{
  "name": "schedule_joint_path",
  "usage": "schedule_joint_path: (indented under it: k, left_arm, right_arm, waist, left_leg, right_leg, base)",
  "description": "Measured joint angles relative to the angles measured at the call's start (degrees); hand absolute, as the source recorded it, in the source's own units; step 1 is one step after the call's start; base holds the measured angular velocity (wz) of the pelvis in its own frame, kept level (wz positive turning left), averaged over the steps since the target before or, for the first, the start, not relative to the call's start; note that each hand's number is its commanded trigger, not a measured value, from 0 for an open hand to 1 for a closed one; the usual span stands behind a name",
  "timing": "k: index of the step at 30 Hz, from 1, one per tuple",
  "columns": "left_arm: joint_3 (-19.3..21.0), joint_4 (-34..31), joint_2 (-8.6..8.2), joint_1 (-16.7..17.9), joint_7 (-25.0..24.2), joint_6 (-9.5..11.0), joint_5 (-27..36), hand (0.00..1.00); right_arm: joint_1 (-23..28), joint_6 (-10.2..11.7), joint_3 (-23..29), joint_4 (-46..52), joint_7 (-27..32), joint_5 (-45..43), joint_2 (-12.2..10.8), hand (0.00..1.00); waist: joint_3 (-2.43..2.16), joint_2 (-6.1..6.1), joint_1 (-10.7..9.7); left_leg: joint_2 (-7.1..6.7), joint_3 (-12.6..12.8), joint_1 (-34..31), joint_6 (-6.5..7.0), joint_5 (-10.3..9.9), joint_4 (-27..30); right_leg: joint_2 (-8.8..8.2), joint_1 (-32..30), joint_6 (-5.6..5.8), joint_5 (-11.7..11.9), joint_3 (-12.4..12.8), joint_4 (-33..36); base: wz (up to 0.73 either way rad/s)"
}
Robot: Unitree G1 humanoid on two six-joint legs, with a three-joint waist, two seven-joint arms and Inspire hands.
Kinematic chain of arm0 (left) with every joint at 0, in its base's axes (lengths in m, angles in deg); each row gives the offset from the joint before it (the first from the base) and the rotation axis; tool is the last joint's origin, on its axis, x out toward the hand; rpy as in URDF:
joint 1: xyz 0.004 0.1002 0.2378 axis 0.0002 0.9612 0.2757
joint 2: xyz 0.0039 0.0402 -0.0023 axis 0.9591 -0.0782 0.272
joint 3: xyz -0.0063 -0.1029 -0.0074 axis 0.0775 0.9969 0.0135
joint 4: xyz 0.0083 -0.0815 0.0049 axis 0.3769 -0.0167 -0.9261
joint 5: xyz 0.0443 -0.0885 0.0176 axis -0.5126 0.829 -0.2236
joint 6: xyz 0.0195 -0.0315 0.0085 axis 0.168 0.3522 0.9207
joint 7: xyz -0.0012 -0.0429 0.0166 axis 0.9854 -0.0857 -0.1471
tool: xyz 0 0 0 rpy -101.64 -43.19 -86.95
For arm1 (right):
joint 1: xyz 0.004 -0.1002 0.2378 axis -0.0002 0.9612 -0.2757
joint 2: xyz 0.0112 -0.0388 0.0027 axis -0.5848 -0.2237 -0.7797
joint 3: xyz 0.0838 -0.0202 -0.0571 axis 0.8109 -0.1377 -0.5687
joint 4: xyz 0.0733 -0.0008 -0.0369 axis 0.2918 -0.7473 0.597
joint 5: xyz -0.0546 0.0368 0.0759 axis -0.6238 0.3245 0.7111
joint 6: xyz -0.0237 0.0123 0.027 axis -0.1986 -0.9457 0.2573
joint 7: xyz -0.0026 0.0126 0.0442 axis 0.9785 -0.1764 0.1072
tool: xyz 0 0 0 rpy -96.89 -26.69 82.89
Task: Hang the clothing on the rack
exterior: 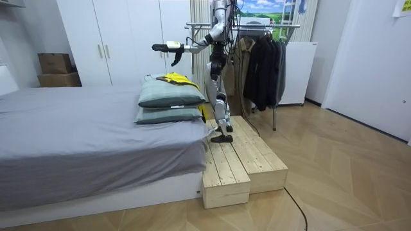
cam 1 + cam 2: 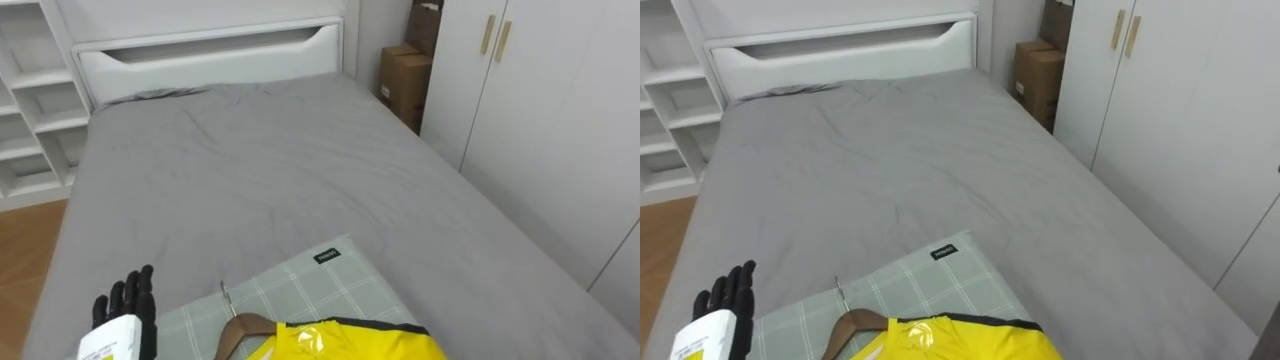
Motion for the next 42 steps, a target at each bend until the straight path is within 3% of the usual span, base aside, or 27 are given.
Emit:
schedule_joint_path:
  k: [15, 27, 36, 42]
  left_arm:
    - [-2.0, 1.5, -0.06, 0.0, -4.2, -0.3, 2.3, 0.00]
    - [-2.0, 4.1, -0.06, 0.0, -5.5, -0.7, 6.1, 0.00]
    - [-1.9, 9.6, -0.16, 0.0, -6.1, -0.3, 9.1, 0.00]
    - [-1.6, 9.8, -0.16, 0.0, -6.1, -0.1, 9.0, 0.00]
  right_arm:
    - [-0.8, 0.0, -1.6, -0.1, -0.1, -0.1, -0.2, 0.00]
    - [-0.8, 0.0, -1.8, 0.1, 0.0, 0.0, -0.2, 0.00]
    - [-1.0, 0.0, -2.9, 0.1, 0.0, 0.0, -0.3, 0.00]
    - [-1.0, 0.0, -2.9, 0.1, 0.1, 0.0, -0.7, 0.00]
  waist:
    - [-0.14, -1.09, -0.6]
    - [-0.18, -0.97, -0.5]
    - [-0.03, -1.23, -0.5]
    - [0.17, -2.01, -0.4]
  left_leg:
    - [0.18, 1.7, -0.1, 0.00, 0.0, 0.0]
    - [0.43, 1.6, 0.0, -0.02, 0.0, -0.1]
    - [0.57, 1.6, 0.0, -0.08, 0.0, 0.0]
    - [0.58, 1.6, 0.0, -0.09, 0.0, -0.1]
  right_leg:
    - [0.17, -1.1, 0.02, 0.0, 2.2, 0.8]
    - [0.59, -1.3, -0.12, 0.1, 2.4, 1.0]
    - [0.71, -1.3, -0.14, 0.2, 2.4, 0.9]
    - [0.73, -1.3, -0.15, 0.2, 2.4, 0.9]
  base:
    - [-0.06]
    - [0.00]
    - [0.00]
    - [0.00]
